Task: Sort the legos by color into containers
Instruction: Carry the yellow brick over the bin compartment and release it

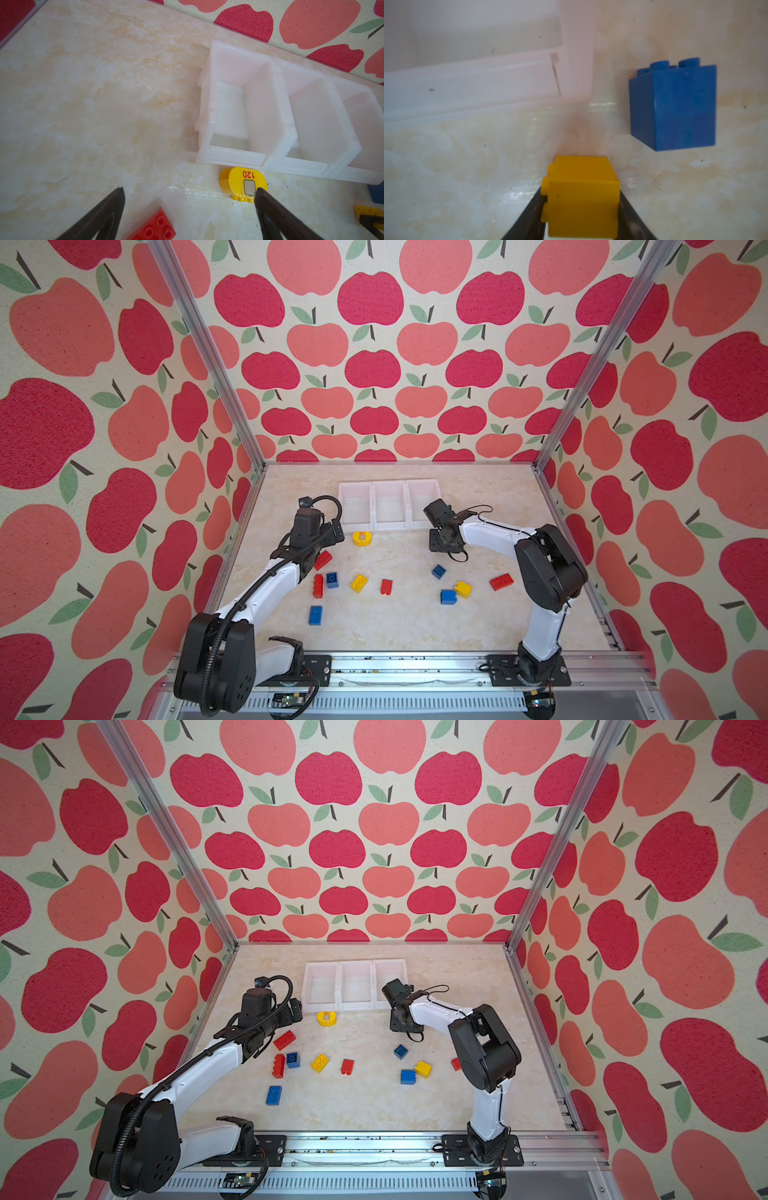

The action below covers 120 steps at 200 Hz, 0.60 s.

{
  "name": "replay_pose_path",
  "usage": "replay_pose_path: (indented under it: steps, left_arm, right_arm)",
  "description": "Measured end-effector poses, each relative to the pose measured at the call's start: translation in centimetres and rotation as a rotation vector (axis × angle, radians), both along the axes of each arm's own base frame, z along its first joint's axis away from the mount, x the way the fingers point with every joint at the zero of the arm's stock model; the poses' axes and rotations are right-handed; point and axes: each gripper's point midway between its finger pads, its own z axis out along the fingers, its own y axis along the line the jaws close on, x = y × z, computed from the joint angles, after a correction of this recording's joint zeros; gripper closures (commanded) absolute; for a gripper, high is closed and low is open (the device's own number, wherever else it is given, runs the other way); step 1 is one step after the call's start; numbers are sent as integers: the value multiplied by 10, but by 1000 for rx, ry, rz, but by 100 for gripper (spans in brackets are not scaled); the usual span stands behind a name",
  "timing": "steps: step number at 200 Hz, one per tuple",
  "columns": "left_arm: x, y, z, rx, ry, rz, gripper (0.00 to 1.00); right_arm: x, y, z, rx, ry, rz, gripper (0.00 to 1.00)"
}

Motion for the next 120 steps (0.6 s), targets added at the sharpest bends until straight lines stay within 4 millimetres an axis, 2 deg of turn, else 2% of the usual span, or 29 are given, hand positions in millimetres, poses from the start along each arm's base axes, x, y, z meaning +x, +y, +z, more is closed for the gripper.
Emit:
replay_pose_path:
  steps: [19,62,93,120]
  left_arm:
    - [0,0,0,0,0,0,1]
    - [-2,1,5,-3,-15,1,1]
    - [-4,1,3,-3,-13,0,1]
    - [-5,0,1,-5,-7,-3,1]
  right_arm:
    - [1,1,0,4,-4,4,65]
    - [1,2,8,14,-14,10,68]
    - [2,3,39,41,-61,27,68]
    - [17,15,75,82,-130,54,68]
